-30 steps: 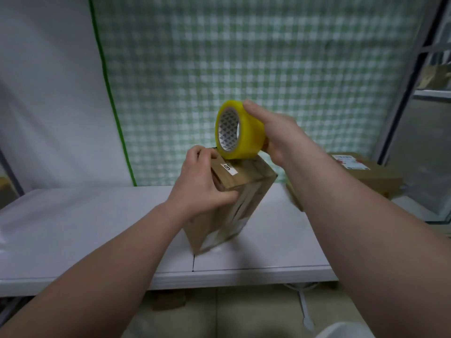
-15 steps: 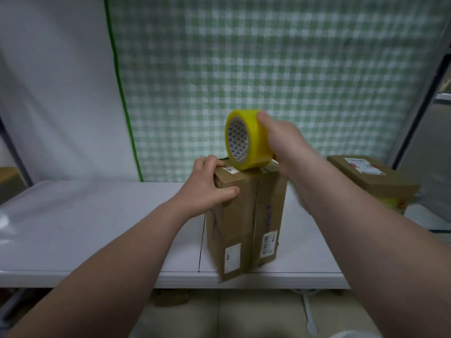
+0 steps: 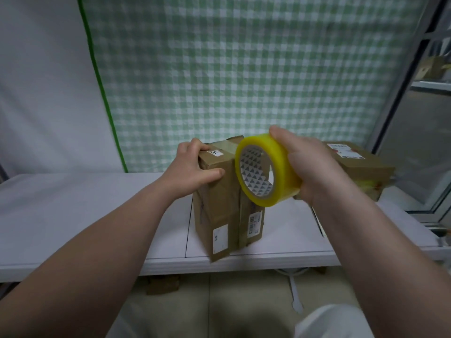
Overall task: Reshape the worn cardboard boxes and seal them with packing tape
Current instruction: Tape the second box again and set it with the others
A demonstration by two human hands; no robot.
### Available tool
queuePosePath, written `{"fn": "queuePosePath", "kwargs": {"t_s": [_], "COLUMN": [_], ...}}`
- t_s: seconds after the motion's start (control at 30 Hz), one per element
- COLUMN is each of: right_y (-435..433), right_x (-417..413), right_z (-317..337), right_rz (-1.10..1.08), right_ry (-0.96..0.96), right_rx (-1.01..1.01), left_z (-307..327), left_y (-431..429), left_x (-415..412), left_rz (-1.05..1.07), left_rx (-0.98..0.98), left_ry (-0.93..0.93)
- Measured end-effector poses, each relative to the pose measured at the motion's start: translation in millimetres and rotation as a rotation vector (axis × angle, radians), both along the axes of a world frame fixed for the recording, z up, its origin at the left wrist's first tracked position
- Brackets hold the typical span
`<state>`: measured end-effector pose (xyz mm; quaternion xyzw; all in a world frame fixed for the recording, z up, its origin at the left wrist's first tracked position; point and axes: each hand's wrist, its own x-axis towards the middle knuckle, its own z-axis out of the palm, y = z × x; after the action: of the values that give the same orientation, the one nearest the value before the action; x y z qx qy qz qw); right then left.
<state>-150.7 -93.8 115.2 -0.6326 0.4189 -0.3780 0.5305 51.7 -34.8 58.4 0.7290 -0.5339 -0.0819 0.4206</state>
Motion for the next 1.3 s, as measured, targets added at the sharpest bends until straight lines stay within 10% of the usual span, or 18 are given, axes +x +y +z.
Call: {"fn": "queuePosePath", "kwargs": {"t_s": [0.63, 0.87, 1.3], "right_y": [4.8, -1.6, -7.7], "right_x": [-5.8, -6.1, 1.4], "right_z": [-47.2, -52.1, -55.0], "right_rz": [-0.024, -0.037, -0.014], "right_ry": [-0.095, -0.139, -0.213], "right_rx": [-0.081, -0.060, -0.056], "left_z": [47.9, 54.1, 48.5], "left_y": [-7.7, -35.8, -21.3], "left_x": [-2.8, -15.7, -15.0], "left_rz": [-0.038, -0.161, -0.303], "left_rx": [0.024, 0.584, 0.498], "left_ry": [-0.293, -0.497, -0.449]}}
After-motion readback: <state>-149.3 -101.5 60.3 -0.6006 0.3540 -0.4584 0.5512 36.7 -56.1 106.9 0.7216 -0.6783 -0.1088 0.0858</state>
